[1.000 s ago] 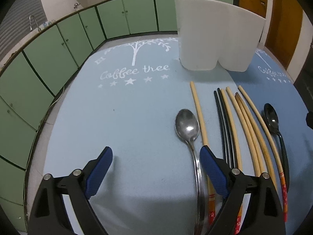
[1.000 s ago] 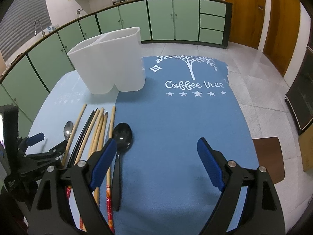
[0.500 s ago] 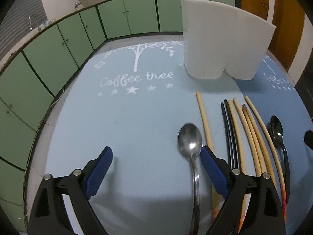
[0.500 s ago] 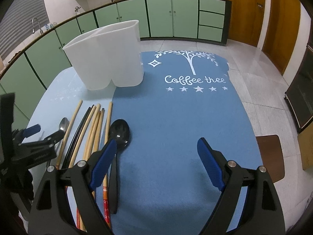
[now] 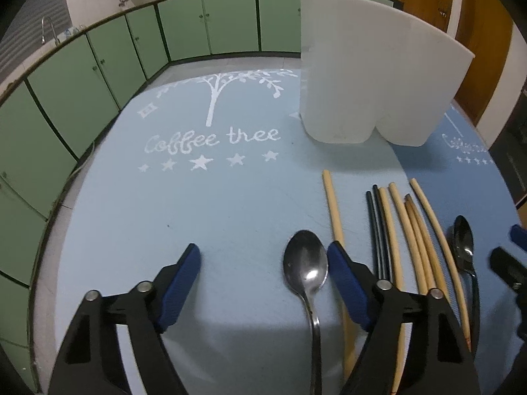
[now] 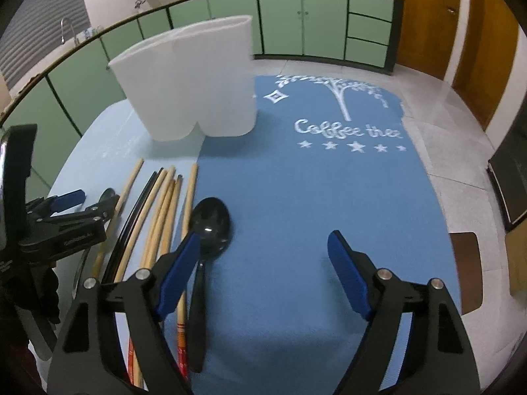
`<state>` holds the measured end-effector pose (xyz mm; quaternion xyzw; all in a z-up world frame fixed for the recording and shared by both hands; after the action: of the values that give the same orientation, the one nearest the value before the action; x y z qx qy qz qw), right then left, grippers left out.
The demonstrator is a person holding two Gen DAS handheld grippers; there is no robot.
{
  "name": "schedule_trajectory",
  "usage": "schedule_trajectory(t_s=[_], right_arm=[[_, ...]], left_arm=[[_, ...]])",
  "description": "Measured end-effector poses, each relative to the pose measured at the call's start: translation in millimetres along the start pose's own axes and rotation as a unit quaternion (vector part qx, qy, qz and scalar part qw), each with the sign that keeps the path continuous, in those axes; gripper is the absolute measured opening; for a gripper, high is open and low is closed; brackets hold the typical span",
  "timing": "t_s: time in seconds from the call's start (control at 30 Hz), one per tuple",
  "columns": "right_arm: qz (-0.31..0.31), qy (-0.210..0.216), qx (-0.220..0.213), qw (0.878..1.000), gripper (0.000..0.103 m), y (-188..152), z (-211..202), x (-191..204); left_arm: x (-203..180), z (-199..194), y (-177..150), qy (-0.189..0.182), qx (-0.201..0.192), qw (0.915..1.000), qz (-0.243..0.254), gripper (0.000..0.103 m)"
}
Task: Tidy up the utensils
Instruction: 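Lower left tool onto the silver spoon while right tool lowers onto the black spoon, then close left tool on silver spoon while right tool grips black spoon, lift both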
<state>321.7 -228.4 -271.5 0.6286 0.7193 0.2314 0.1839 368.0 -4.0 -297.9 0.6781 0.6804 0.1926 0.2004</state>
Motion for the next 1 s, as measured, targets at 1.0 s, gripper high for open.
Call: schedule_trajectory(t_s=[1.0], right_arm=[[0.01,-0.015,0.06,0.998,0.067,8,30,10]], left_arm=[[-12,-6,-1,-0.02,-0.001,0.9997,0.013,0.057]])
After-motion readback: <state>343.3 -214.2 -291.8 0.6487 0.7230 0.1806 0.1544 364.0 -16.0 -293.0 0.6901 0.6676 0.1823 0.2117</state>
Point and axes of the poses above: each gripper's, at about its wrist camera, not at the fingertips, and z roughly the way its jaws point, x to its left, y to its top, the point moved 10 cm from there along z, roughly the way its jaws point, and after that the axes turned 5 degrees about -z, right-handed, at the moved point
